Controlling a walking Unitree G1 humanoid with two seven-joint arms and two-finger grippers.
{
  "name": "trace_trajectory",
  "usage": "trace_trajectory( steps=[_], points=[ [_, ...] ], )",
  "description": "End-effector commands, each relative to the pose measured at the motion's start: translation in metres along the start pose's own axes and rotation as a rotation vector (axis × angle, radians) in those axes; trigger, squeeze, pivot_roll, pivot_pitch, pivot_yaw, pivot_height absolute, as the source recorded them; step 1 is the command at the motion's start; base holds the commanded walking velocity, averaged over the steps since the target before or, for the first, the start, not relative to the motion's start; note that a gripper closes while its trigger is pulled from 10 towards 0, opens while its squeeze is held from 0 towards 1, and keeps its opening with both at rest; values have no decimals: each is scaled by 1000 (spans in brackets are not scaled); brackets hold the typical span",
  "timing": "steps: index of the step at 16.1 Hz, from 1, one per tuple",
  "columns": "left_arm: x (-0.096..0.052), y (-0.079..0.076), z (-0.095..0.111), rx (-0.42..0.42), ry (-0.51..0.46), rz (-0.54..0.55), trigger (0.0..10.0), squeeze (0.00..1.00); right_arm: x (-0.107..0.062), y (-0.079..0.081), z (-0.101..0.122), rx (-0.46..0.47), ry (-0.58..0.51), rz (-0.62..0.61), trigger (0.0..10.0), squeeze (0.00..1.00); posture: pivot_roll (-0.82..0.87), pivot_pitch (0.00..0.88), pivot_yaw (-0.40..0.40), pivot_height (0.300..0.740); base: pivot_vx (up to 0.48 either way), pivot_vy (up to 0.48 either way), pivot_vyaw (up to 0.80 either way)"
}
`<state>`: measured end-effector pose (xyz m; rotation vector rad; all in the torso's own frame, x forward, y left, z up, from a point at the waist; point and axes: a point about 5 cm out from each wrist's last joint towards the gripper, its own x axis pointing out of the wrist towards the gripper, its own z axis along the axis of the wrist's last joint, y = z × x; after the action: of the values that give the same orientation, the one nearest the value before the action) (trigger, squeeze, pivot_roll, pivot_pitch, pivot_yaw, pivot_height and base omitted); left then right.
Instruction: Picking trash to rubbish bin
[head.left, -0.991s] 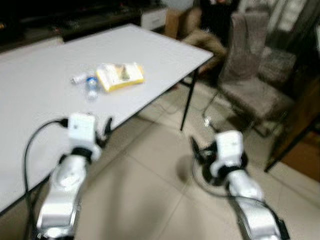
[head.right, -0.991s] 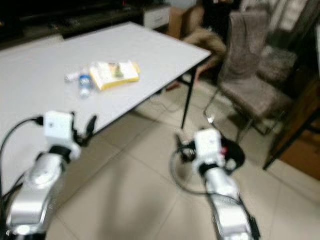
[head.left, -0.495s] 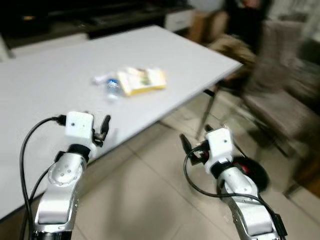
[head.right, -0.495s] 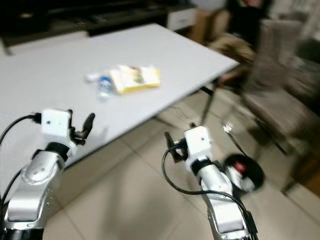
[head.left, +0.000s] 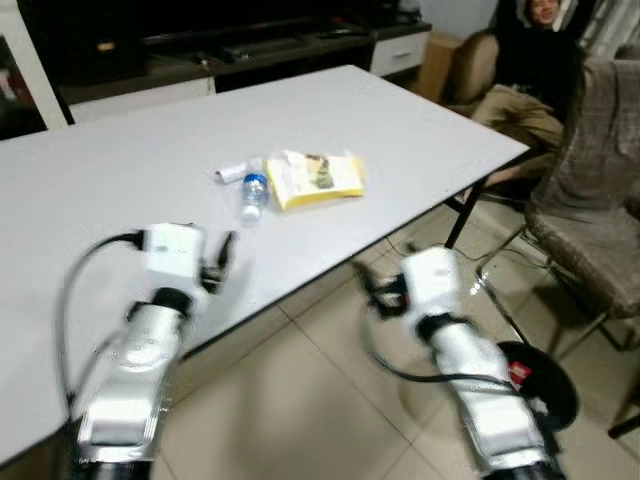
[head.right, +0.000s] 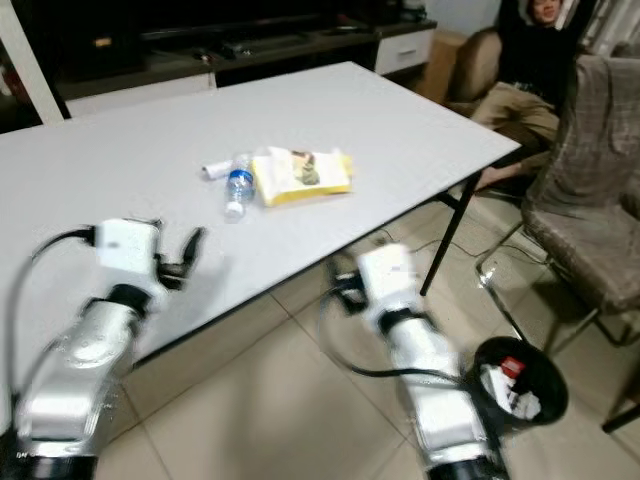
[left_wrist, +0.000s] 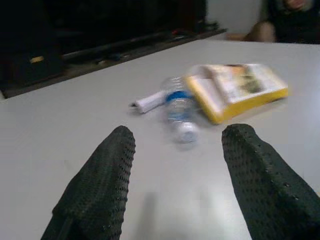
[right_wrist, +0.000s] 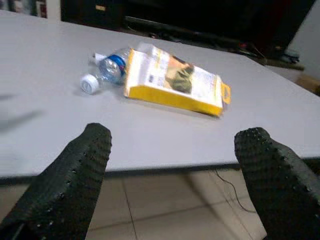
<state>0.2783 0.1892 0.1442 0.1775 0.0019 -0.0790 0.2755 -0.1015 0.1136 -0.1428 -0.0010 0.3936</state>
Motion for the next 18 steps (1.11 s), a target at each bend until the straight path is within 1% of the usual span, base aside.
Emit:
trace_trajectory(
  steps=[1,4,5,9,12,14,17,18],
  points=[
    [4,-9,3,-9,-7,-31,10000,0,-1,-15,2,-30,-6,-39,10000,0,23,0,-50,740,375,0,0],
    [4,-9,1,-7,-2,-39,10000,0,-2,-19,1,-29,-7,-55,10000,0,23,0,-47,740,376,0,0],
    [3,-10,-1,-18,6,-37,10000,0,-3,-19,0,-27,-7,-58,10000,0,24,0,-46,740,375,0,0],
    [1,-13,-6,-28,19,-58,10000,0,-6,-14,-4,-19,-1,-55,10000,0,33,0,-48,740,377,0,0],
    [1,-13,-7,-37,21,-58,10000,0,-8,-16,-5,-14,4,-65,10000,0,34,0,-49,740,376,0,0],
    [-1,-17,-7,-40,21,-73,10000,0,-10,-15,-6,-19,6,-66,10000,0,31,0,-47,740,377,0,0],
    [0,-19,-8,-47,26,-81,10000,0,-12,-19,-7,-31,12,-77,10000,0,19,0,-41,740,379,0,0],
    [2,-22,-11,-50,41,-97,10000,0,-13,-22,-9,-30,25,-87,10000,0,14,0,-41,740,379,0,0]
  ],
)
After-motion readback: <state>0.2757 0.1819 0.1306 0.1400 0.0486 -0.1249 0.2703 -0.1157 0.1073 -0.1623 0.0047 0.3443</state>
